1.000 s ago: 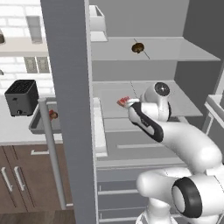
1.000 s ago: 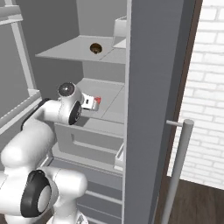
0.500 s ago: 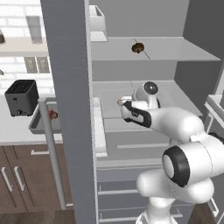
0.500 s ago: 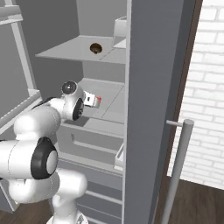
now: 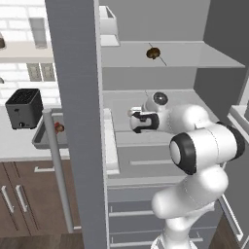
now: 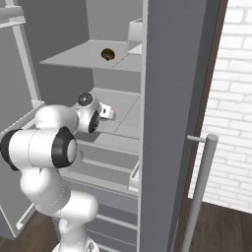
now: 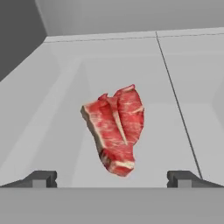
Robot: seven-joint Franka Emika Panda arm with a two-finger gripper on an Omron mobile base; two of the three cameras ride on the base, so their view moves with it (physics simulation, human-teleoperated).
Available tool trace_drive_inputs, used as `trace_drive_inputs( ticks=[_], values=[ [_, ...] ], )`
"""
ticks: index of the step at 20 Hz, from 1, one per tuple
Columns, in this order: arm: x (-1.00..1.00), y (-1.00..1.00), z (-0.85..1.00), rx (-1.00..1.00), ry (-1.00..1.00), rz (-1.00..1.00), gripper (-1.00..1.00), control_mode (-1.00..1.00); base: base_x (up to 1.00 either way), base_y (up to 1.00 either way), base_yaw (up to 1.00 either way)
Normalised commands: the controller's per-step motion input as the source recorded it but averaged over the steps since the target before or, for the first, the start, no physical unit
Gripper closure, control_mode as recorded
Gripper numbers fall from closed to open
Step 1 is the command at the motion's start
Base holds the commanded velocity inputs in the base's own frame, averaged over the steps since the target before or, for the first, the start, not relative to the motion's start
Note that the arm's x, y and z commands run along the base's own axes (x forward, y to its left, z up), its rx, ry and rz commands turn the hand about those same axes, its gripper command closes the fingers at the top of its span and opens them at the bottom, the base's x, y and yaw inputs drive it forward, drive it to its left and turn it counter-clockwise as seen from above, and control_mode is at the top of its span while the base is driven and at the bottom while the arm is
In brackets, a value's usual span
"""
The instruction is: Place one mushroom and one steak in each tupperware on the nearby counter, to pack two identical lunches.
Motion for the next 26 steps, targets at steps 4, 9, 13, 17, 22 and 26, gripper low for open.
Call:
trace_drive_inputs(
  ticks=[4,9,13,17,22,26],
  values=[
    [0.51,0.00,-0.30,0.00,0.00,0.00,-1.00,-1.00,0.00,0.00,0.00],
    [0.44,0.00,-0.27,0.00,0.00,0.00,-1.00,-1.00,0.00,0.00,0.00],
    [0.32,0.00,-0.26,0.00,0.03,-0.02,-1.00,-1.00,0.00,0.00,0.00],
    [0.22,0.00,-0.30,0.00,0.01,-0.03,-1.00,-1.00,0.00,0.00,0.00],
    [0.18,0.01,-0.29,0.00,0.00,-0.04,-1.00,-1.00,0.00,0.00,0.00],
    [0.03,0.12,-0.51,-0.02,0.04,-0.03,-1.00,-1.00,0.00,0.00,0.00]
  ],
)
